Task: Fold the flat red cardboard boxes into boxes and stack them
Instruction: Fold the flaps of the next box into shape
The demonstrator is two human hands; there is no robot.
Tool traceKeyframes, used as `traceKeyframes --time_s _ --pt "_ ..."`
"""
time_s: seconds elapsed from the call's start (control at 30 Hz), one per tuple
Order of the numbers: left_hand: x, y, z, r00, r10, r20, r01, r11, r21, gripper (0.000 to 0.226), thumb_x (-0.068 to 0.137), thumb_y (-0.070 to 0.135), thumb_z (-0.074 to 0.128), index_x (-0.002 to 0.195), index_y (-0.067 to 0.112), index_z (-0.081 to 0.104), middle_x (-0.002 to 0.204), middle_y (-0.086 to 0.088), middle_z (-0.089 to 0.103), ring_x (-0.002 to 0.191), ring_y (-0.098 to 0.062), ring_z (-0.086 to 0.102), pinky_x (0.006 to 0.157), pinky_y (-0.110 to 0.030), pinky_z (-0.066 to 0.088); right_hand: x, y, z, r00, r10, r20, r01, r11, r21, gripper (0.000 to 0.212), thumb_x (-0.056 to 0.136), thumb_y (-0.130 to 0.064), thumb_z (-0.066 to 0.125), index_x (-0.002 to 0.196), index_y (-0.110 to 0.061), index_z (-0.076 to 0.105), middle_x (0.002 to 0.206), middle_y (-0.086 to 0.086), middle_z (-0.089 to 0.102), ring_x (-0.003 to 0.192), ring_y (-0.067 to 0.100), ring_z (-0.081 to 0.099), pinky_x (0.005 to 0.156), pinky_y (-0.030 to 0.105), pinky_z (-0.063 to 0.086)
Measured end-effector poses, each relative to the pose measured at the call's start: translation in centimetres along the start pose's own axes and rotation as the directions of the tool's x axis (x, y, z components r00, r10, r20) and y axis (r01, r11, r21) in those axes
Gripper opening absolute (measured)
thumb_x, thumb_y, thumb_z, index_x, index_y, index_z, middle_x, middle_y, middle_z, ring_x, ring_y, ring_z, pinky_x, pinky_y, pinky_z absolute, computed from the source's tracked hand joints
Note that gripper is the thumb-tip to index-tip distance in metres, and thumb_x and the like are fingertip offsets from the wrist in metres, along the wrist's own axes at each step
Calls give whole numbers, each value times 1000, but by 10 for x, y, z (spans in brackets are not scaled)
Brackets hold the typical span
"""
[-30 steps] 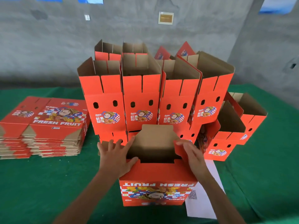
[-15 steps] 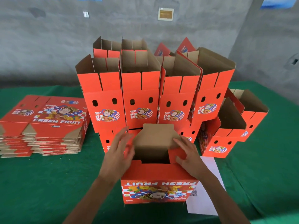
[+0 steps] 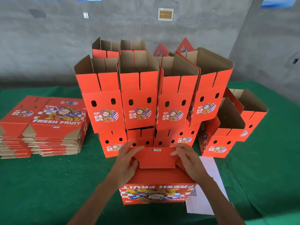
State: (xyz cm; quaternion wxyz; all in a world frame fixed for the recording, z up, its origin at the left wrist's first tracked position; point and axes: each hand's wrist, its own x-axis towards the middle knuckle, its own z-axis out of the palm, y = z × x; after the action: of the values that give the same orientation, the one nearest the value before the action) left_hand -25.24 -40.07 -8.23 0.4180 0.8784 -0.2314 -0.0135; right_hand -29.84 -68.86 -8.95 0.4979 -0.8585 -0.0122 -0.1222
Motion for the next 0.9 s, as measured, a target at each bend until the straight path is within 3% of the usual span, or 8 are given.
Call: traceKeyframes --time_s 0.03,0.13,0.3,0.4,0.57,0.63,0.73,0.9 --pt "-1 0 0 1000 4 11 -4 1000 -10 50 99 16 51 135 51 52 161 24 22 152 0 4 125 -38 12 1 1 -1 998 19 53 -16 998 -58 10 100 -40 64 105 -39 72 142 -25 50 136 -2 40 112 32 39" --pt "2 -2 -3 990 -75 116 78 997 -22 47 94 52 33 135 51 55 163 21 21 152 1 -1 125 -45 11 3 7 -4 976 74 202 -23 969 -246 50 85 -63 71 131 -49 56 155 -25 31 141 -5 25 115 29 30" --pt "13 0 6 964 -234 130 176 920 350 78 90 62 67 155 55 25 170 12 -9 157 -27 -16 123 -59 22 11 7 7 987 58 150 33 839 -544 79 85 -70 65 150 -35 38 149 -9 43 138 12 34 113 37 37" --pt "15 1 11 925 -381 18 348 863 366 91 84 65 72 158 52 21 172 1 -8 153 -41 23 115 -55 40 14 6 17 988 48 147 63 742 -667 79 85 -71 62 150 -34 36 144 -8 43 135 16 36 110 37 38" --pt "13 -3 11 937 -341 -77 348 895 279 65 95 76 32 148 40 40 169 1 13 131 -39 55 102 -53 50 17 2 6 979 184 -86 -196 966 -170 65 89 -85 35 117 -32 60 116 -16 54 112 6 51 94 31 41" --pt "12 -6 10 929 -358 -90 369 891 264 58 97 71 35 143 36 42 166 1 17 127 -38 58 101 -53 51 17 2 -4 907 394 -148 -399 917 -5 67 94 -81 17 91 -29 59 91 -7 60 95 17 60 84 31 44" --pt "12 -10 8 917 -391 -81 398 887 232 52 99 67 38 139 34 41 161 -1 25 124 -35 59 102 -53 50 7 4 -20 592 787 176 -790 609 -68 76 95 -79 11 97 -25 64 96 3 68 93 24 67 83 35 55" --pt "8 -12 6 922 -376 -92 387 898 210 50 99 67 39 138 35 43 154 2 34 118 -28 61 100 -49 51 -9 18 -25 365 867 341 -865 451 -220 85 99 -74 22 125 -5 65 115 18 72 101 33 74 79 34 62"
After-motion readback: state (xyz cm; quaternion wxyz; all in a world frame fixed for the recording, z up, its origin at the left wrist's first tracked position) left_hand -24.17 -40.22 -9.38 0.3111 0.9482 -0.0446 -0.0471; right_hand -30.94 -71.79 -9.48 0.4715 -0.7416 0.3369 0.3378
